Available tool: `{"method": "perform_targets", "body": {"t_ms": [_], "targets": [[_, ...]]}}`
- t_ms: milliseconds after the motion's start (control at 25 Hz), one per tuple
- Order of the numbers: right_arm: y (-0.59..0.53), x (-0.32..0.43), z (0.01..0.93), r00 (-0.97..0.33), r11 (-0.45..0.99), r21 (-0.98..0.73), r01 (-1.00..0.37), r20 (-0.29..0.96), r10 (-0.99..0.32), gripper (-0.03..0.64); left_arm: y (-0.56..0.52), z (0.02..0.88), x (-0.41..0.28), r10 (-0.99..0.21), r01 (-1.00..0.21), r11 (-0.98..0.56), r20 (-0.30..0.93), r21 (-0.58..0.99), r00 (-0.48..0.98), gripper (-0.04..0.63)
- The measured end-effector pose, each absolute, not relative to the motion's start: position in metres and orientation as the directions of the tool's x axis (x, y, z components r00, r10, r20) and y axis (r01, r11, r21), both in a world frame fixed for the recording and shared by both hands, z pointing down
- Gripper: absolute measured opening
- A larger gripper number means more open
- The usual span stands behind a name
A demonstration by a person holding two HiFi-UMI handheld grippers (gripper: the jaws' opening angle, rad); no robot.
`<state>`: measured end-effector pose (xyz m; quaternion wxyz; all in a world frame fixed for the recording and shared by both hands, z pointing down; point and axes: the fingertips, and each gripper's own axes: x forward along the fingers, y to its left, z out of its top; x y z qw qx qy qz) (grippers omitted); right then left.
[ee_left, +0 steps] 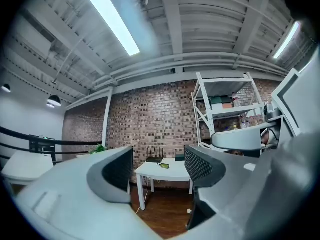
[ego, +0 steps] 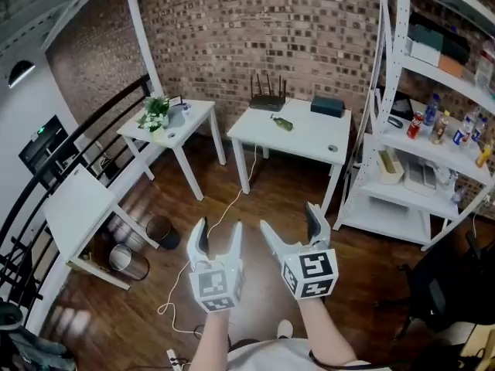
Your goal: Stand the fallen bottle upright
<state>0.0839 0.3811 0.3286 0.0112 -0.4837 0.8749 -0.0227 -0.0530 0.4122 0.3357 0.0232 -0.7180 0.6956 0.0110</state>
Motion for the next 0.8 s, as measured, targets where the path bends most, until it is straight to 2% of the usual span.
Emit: {"method": "perform_targets", "body": {"t_ms": [280, 440, 680, 800], "targets": [[0.318, 0.065, 0.359, -0.6, 0.595, -0.082, -0.8, 0.059, -0.798, 0.425, 0.349, 0.362, -0.057, -1.0, -1.0, -0.016, 0.007, -0.006, 0.016, 0.318], [0.266, 0.063, 0.369, -0.578, 0.572, -0.084, -0.816, 0.071, -0.813, 0.415, 0.294, 0.367, -0.061, -0.998, -0.998, -0.056, 0.012, -0.013, 0.056, 0.319], [0.162, 0.035, 0.367, -0.568, 0.568, -0.015, -0.823, 0.057, -0.821, 0.388, 0.176, 0.374, -0.078, -0.99, -0.991, -0.131, 0.044, -0.007, 0.131, 0.319], [0.113, 0.014, 0.345, -0.545, 0.545, 0.048, -0.837, 0.021, -0.838, 0.387, 0.119, 0.357, -0.093, -0.982, -0.982, -0.188, 0.009, -0.004, 0.188, 0.321]]}}
